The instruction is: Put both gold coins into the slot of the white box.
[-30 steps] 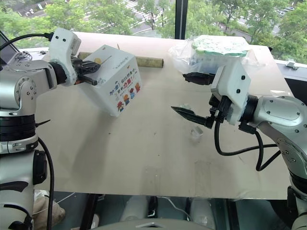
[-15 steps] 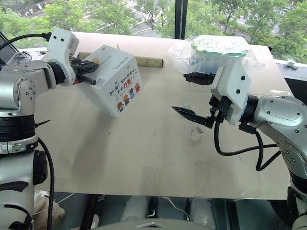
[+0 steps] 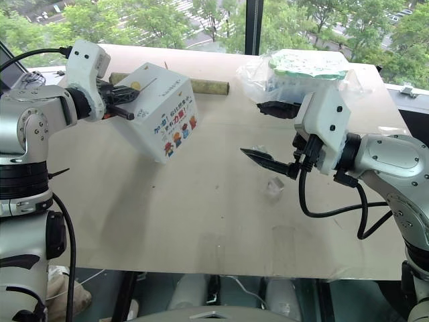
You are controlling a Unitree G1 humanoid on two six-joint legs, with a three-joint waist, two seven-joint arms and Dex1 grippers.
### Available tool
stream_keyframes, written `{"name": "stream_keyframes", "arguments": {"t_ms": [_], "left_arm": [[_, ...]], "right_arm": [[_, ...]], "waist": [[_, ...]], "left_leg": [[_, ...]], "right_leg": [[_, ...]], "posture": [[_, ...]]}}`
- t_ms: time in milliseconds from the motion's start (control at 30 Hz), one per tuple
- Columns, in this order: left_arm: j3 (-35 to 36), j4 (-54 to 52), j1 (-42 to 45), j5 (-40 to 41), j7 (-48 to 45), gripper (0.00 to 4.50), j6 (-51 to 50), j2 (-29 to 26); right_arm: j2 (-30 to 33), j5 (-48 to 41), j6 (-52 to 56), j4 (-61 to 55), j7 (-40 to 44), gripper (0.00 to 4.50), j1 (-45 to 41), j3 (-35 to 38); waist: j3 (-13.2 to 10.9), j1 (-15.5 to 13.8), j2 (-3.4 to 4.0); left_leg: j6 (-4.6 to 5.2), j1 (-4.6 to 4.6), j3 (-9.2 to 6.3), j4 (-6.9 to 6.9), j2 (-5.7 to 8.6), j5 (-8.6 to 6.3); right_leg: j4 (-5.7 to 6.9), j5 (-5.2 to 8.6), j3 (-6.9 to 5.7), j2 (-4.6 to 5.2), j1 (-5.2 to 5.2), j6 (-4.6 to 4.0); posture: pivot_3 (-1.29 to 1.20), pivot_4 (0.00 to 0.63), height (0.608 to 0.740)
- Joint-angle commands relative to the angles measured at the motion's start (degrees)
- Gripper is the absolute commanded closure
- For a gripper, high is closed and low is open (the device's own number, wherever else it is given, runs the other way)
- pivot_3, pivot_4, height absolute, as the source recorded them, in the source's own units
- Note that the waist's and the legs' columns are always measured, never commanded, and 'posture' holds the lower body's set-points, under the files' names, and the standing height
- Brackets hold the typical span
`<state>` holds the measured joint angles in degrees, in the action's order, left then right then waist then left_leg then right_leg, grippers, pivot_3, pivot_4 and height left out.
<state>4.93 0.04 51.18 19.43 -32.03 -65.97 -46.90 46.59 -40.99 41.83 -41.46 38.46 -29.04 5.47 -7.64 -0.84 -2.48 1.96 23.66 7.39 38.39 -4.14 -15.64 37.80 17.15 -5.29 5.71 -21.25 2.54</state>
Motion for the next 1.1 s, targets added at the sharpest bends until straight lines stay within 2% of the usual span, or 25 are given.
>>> {"name": "stream_keyframes", "arguments": {"t_ms": [33,267,400,467,500,667,800,867,933,1100], "left_arm": [[-1.45,1.01,-1.59,-0.21,-0.01,4.50,-2.52,0.36],[-0.70,0.87,-1.88,0.37,0.00,4.50,-3.52,0.66],[-0.73,0.20,-2.41,0.27,-0.41,3.26,-2.58,0.51],[-0.45,-0.41,-2.76,0.28,-0.23,2.15,-1.93,0.83],[-0.29,-0.50,-2.86,0.17,-0.10,1.80,-1.56,0.90],[0.77,-1.29,-3.17,0.57,-0.53,1.80,1.06,1.51],[5.30,-2.36,-5.67,0.83,0.32,1.80,10.31,4.53],[10.57,-3.06,-7.09,4.55,-0.83,1.80,12.18,6.93],[14.94,-6.68,-8.24,12.19,-4.21,1.80,8.49,9.05],[16.18,-18.34,-14.48,22.82,-7.68,1.80,6.80,11.74]], "right_arm": [[0.63,-0.26,-0.80,-1.32,0.13,0.32,-0.02,1.41],[0.58,-0.43,-0.75,-1.60,0.00,0.32,0.19,1.58],[0.68,-0.56,-0.70,-1.67,0.02,0.21,0.27,1.72],[0.76,-0.60,-0.67,-1.62,0.05,0.21,0.33,1.84],[0.80,-0.60,-0.68,-1.62,0.07,0.21,0.38,1.87],[0.81,-0.53,-0.81,-1.51,0.11,0.21,0.46,1.88],[0.14,-1.00,-0.90,-1.44,-0.28,0.21,0.72,2.14],[-0.67,-1.86,-0.82,-1.47,-1.02,0.21,1.11,2.70],[-1.16,-2.51,-0.71,-1.65,-1.73,0.21,1.53,3.25],[-1.13,-2.05,-0.49,-2.82,-3.64,0.21,3.64,3.62]], "waist": [[0.00,0.00,0.00],[0.01,0.01,0.00],[0.01,0.03,0.01],[0.01,0.02,0.00],[0.02,-0.05,0.00],[0.03,-0.12,-0.02],[0.04,-0.18,-0.03],[0.04,-0.05,-0.03],[0.02,0.04,-0.04],[0.01,-0.07,-0.05]], "left_leg": [[0.00,0.00,0.00,0.00,0.00,0.00],[0.00,0.00,0.00,0.00,0.00,0.00],[0.00,0.00,0.01,0.00,0.00,0.00],[0.00,-0.02,0.00,0.00,0.00,0.00],[0.00,-0.01,0.00,0.00,0.00,0.00],[0.00,0.01,-0.01,0.01,0.02,0.00],[0.00,0.01,-0.05,0.03,0.02,0.00],[0.00,0.04,-0.06,0.05,0.02,0.00],[0.00,0.07,-0.07,0.05,0.00,0.00],[0.00,0.13,-0.08,0.01,0.00,0.00]], "right_leg": [[0.00,0.00,0.00,0.00,0.00,0.00],[0.00,0.00,0.00,0.00,0.00,0.00],[0.00,0.00,0.01,0.00,0.00,0.00],[0.00,0.00,0.01,0.00,0.00,0.00],[0.00,0.00,0.01,0.00,0.00,0.00],[0.00,0.00,-0.01,0.02,0.02,0.00],[-0.01,0.00,-0.05,0.03,0.03,0.00],[-0.01,0.00,-0.07,0.03,0.03,0.00],[0.01,0.00,-0.08,0.03,0.02,0.00],[0.04,0.00,-0.11,0.07,0.02,0.00]], "posture": [[0.00,0.150,0.740],[0.00,0.150,0.740],[0.00,0.150,0.740],[0.00,0.150,0.740],[0.00,0.150,0.740],[0.00,0.150,0.740],[0.00,0.150,0.740],[0.00,0.150,0.740],[0.00,0.150,0.740],[0.00,0.150,0.740]]}}
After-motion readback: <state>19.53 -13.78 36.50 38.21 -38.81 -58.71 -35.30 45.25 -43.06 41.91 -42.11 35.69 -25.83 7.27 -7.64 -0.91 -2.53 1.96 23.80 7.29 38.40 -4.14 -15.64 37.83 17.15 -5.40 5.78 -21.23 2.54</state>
